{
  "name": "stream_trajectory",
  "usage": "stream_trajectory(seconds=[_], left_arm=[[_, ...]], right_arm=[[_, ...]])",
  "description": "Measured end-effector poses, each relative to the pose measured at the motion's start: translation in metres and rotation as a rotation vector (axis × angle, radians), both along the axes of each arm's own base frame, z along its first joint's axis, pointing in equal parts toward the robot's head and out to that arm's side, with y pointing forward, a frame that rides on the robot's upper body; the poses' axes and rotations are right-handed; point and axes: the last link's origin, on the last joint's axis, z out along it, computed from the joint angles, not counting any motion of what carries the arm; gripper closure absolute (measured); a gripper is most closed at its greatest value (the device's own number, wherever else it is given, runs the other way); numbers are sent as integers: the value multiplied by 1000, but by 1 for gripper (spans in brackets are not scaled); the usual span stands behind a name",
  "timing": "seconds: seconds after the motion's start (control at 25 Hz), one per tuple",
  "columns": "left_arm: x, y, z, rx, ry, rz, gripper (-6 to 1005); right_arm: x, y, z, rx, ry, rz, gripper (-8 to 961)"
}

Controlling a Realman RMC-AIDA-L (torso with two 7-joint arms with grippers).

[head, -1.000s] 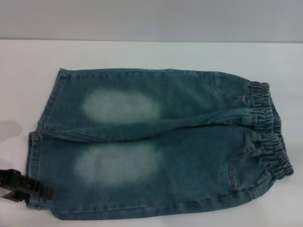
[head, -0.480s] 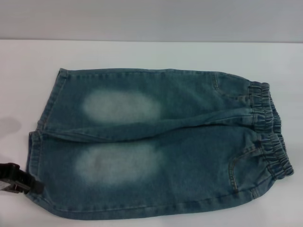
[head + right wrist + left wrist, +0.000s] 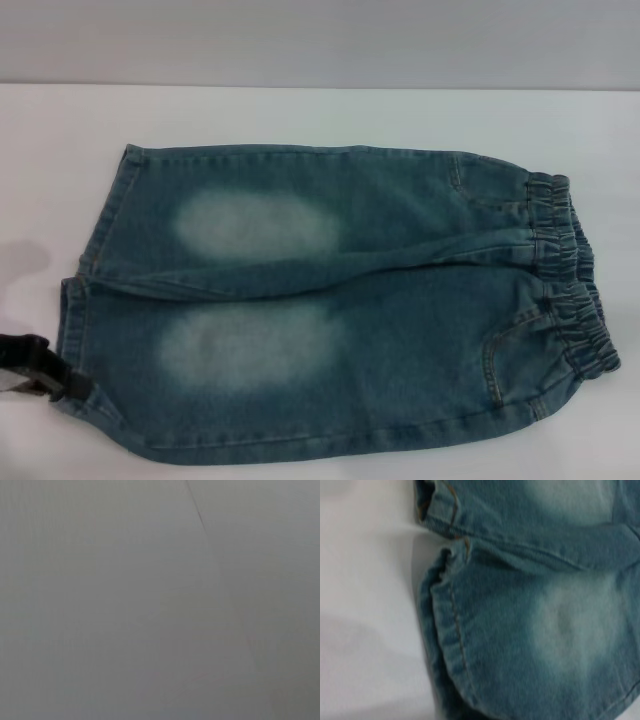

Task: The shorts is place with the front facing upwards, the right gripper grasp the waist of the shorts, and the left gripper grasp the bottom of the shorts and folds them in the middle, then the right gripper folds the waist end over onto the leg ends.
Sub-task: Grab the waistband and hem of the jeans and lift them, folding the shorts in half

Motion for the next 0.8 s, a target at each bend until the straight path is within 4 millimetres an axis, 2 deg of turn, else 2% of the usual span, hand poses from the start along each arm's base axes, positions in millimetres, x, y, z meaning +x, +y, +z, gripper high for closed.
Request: stream_trajectory(seconds=[0.2,0.48,0.6,0.76,0.8], left_arm=[[5,8,0,25,-9,-15,952],[13,23,2,86,-23,-40,952],[14,25,3,100,-23,-42,952],[13,34,6,165,-21,-42,951],[13,34,6,165,-21,-42,951]], right_arm=[[2,7,7,-49,53,35,226],[-5,28,22,-321,132,194,226],[-21,37,30,-494,113,276,226],[-48,45,28,-775,55,335,225],[-60,47,24,-913,36,355,225]])
